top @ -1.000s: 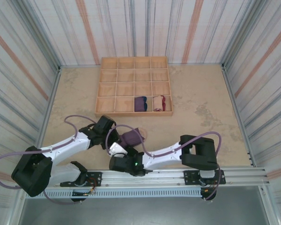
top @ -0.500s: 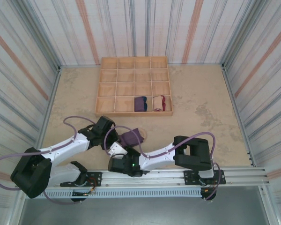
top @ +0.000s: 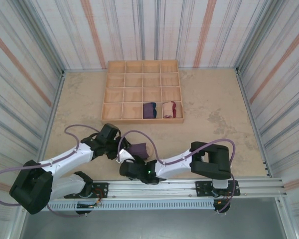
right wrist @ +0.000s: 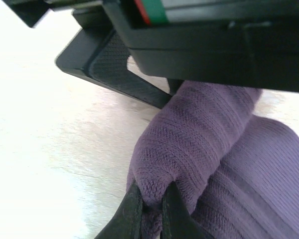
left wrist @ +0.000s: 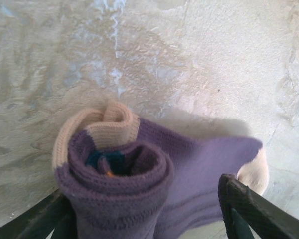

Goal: Roll the socks

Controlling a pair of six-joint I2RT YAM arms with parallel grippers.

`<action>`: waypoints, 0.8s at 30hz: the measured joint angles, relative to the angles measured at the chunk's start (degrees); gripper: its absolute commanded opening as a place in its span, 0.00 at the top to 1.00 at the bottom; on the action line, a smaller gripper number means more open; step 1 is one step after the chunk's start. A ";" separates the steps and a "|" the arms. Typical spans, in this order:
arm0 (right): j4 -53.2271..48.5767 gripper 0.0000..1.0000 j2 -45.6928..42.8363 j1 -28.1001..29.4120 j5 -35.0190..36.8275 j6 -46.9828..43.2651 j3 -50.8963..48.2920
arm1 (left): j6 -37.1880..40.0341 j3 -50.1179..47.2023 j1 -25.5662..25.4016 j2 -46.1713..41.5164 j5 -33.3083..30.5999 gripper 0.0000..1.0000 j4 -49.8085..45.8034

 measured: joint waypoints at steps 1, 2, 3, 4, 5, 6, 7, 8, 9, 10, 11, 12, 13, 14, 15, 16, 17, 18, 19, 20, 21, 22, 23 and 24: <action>1.05 1.00 -0.13 -0.31 -1.22 -0.02 -0.42 | 0.00 -0.02 0.31 0.00 -0.09 0.26 -0.04; 2.23 1.00 -0.24 -0.70 -2.47 -0.02 -0.81 | 0.00 -0.02 0.61 0.00 -0.17 0.27 -0.04; 3.19 1.00 -0.37 -1.03 -3.39 0.04 -1.18 | 0.00 -0.07 0.85 0.00 -0.31 0.27 -0.04; 3.72 1.00 -0.52 -1.22 -3.91 0.39 -1.66 | 0.00 -0.17 1.18 0.00 -0.33 0.27 -0.09; 3.54 1.00 -0.68 -1.77 -4.37 1.51 -2.43 | -0.07 -0.28 1.62 -0.26 -0.13 0.27 -0.48; 4.22 1.00 -0.83 -2.36 -4.39 2.25 -3.10 | -0.09 -0.33 1.84 -0.57 -0.22 0.28 -0.55; 4.35 1.00 -1.03 -2.82 -4.50 2.69 -3.13 | 0.07 -0.39 1.97 -0.70 -0.37 0.29 -0.42; 4.07 1.00 -1.09 -3.19 -4.31 3.56 -3.15 | 0.17 -0.50 2.03 -0.79 -0.31 0.29 -0.72; 3.89 1.00 -1.11 -3.65 -4.11 4.22 -3.28 | 0.17 -0.81 2.14 -0.98 -0.33 0.29 -0.74; 3.69 1.00 -1.14 -3.91 -3.96 4.74 -3.26 | 0.15 -0.98 2.32 -1.03 -0.37 0.29 -0.74; 3.48 1.00 -1.18 -4.07 -3.67 5.05 -3.23 | 0.17 -1.16 2.47 -1.03 -0.33 0.28 -0.90; 3.39 1.00 -1.18 -4.11 -3.56 5.25 -3.23 | 0.17 -1.18 2.51 -1.03 -0.33 0.28 -1.14; 3.37 1.00 -1.20 -4.11 -3.52 5.33 -3.23 | 0.17 -1.18 2.51 -1.07 -0.33 0.28 -1.31; 3.37 1.00 -1.20 -4.11 -3.54 5.42 -3.23 | 0.20 -1.20 2.54 -1.14 -0.31 0.27 -1.44; 3.37 1.00 -1.22 -4.20 -3.61 5.57 -3.23 | 0.24 -1.20 2.67 -1.25 -0.28 0.27 -1.68; 3.43 1.00 -1.25 -4.37 -3.69 5.97 -3.26 | 0.42 -1.29 2.80 -1.42 -0.09 0.27 -2.01; 3.82 1.00 -1.25 -4.92 -3.91 6.40 -3.43 | 0.76 -1.42 2.78 -1.81 0.44 0.27 -2.60; 4.52 1.00 -1.31 -5.64 -4.24 6.58 -3.80 | 0.92 -1.62 2.78 -2.34 0.92 0.27 -3.23; 5.44 1.00 -1.51 -6.47 -4.87 6.75 -4.42 | 1.11 -1.88 2.78 -3.08 1.25 0.26 -3.54; 6.49 1.00 -1.81 -7.30 -5.86 6.95 -5.16 | 1.25 -2.16 2.78 -4.15 1.42 0.26 -3.72; 7.56 1.00 -2.16 -8.15 -7.06 7.34 -5.92 | 1.27 -2.56 2.80 -5.55 1.46 0.25 -3.72; 8.70 1.00 -2.49 -8.96 -8.44 7.87 -6.71 | 1.25 -3.02 2.82 -7.04 1.57 0.25 -3.54; 10.08 1.00 -2.84 -9.86 -10.12 8.35 -7.63 | 1.16 -3.67 2.89 -8.90 1.77 0.25 -3.26; 11.56 1.00 -3.17 -10.78 -12.09 9.14 -8.59 | 1.01 -4.17 2.89 -10.54 1.88 0.24 -3.15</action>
